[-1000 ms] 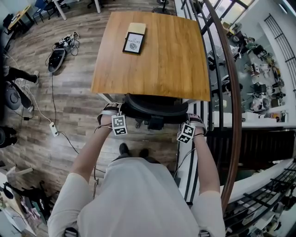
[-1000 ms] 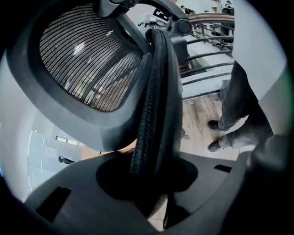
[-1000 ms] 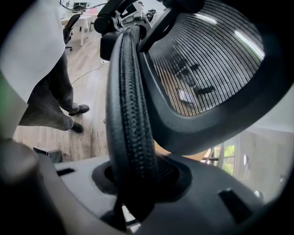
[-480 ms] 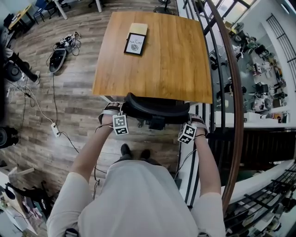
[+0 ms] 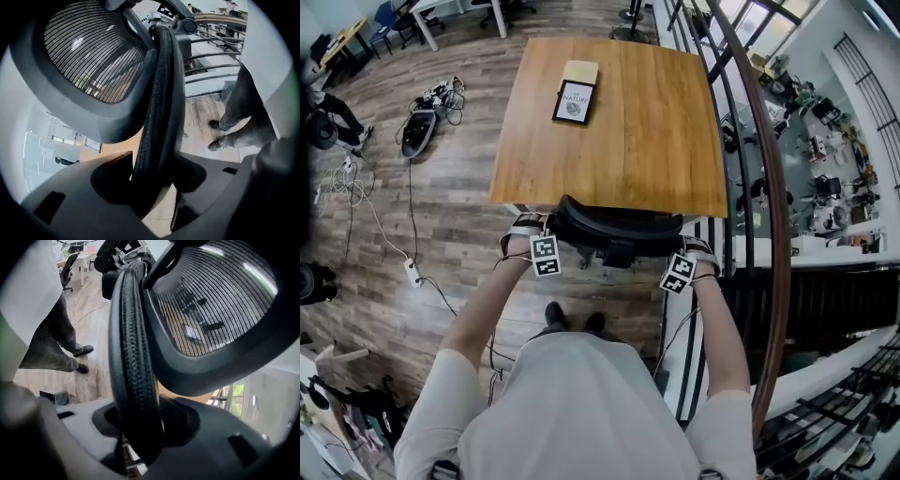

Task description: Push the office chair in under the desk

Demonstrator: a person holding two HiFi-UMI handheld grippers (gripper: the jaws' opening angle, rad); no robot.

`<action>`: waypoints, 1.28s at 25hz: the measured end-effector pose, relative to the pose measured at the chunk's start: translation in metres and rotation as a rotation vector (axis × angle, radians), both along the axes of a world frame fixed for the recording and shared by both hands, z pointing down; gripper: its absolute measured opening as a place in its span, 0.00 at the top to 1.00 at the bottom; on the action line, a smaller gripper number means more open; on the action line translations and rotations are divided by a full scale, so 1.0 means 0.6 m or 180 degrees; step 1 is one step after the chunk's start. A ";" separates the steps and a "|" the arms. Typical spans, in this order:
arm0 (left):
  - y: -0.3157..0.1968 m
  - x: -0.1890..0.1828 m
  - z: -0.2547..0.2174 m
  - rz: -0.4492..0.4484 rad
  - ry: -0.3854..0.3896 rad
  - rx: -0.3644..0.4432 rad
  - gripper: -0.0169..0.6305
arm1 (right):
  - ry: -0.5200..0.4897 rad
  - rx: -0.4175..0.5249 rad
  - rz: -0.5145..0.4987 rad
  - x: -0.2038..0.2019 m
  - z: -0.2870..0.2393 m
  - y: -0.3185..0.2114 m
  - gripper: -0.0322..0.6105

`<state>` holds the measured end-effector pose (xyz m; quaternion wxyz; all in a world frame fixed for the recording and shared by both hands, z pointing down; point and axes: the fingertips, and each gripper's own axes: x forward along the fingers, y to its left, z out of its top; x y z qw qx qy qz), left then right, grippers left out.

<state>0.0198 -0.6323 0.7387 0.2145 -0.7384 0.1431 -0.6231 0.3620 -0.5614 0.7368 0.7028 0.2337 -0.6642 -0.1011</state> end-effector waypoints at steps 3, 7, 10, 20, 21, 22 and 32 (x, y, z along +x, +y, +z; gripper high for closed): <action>-0.003 -0.016 -0.009 -0.0112 0.0042 -0.0022 0.64 | 0.0024 0.0039 0.0120 0.011 -0.013 -0.002 0.67; 0.008 -0.025 -0.027 -0.0231 0.0180 -0.0080 0.60 | -0.0105 0.0111 0.0298 0.012 -0.034 0.011 0.61; 0.023 -0.015 -0.056 -0.0260 0.0332 -0.0175 0.59 | -0.0171 0.0182 0.0328 0.005 -0.056 0.021 0.61; 0.055 0.016 -0.183 -0.0355 0.1091 -0.0225 0.58 | -0.0567 0.0242 0.0601 -0.022 -0.151 0.045 0.61; 0.062 0.015 -0.197 -0.0426 0.1234 -0.0283 0.58 | -0.0624 0.0274 0.0665 -0.023 -0.162 0.048 0.61; 0.068 0.014 -0.209 -0.0502 0.1374 -0.0340 0.58 | -0.0690 0.0324 0.0738 -0.024 -0.174 0.049 0.61; 0.092 0.005 -0.346 -0.0782 0.2299 -0.0262 0.66 | -0.1833 0.0905 0.1393 -0.067 -0.315 0.060 0.66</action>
